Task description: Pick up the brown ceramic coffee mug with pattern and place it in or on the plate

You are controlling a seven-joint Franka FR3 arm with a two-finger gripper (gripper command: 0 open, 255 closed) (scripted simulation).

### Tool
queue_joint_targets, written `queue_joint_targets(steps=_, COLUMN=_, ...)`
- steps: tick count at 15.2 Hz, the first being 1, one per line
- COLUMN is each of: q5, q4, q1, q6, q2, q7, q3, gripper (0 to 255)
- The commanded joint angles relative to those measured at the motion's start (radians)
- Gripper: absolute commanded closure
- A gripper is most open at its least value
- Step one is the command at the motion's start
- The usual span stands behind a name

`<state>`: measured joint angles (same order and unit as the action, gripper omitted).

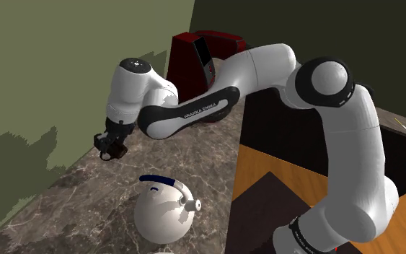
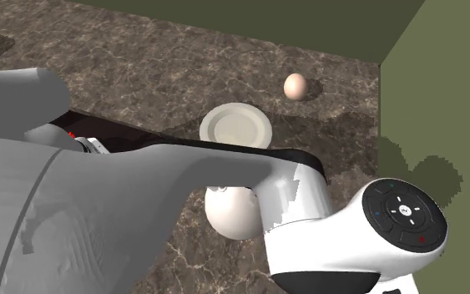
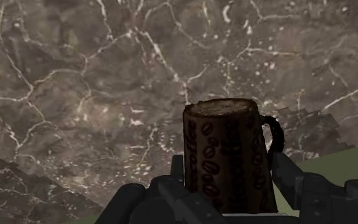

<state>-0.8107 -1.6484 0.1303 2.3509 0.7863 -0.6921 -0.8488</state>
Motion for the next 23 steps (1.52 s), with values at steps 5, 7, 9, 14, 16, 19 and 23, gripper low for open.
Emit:
queue_joint_targets(steps=5, q5=0.008, q4=-0.171, q1=0.042, q6=0.052, q2=-0.111, q7=-0.084, q3=-0.046, gripper=255)
queue_joint_targets(steps=7, q5=0.009, q4=-0.250, q1=0.057, q6=0.081, q2=-0.160, q7=-0.128, q3=-0.066, gripper=255)
queue_joint_targets(steps=9, q5=0.013, q4=-0.323, q1=0.070, q6=0.109, q2=-0.208, q7=-0.170, q3=-0.088, gripper=255)
queue_joint_targets(steps=14, q5=0.033, q4=-0.486, q1=0.095, q6=0.171, q2=-0.324, q7=-0.268, q3=-0.155, gripper=255)
queue_joint_targets(steps=16, q5=0.048, q4=-0.544, q1=0.104, q6=0.194, q2=-0.370, q7=-0.305, q3=-0.187, gripper=255)
queue_joint_targets(steps=19, q5=0.078, q4=-0.624, q1=0.118, q6=0.226, q2=-0.439, q7=-0.355, q3=-0.243, gripper=255)
queue_joint_targets(steps=23, q5=0.140, q4=-0.719, q1=0.144, q6=0.265, q2=-0.533, q7=-0.410, q3=-0.339, gripper=255)
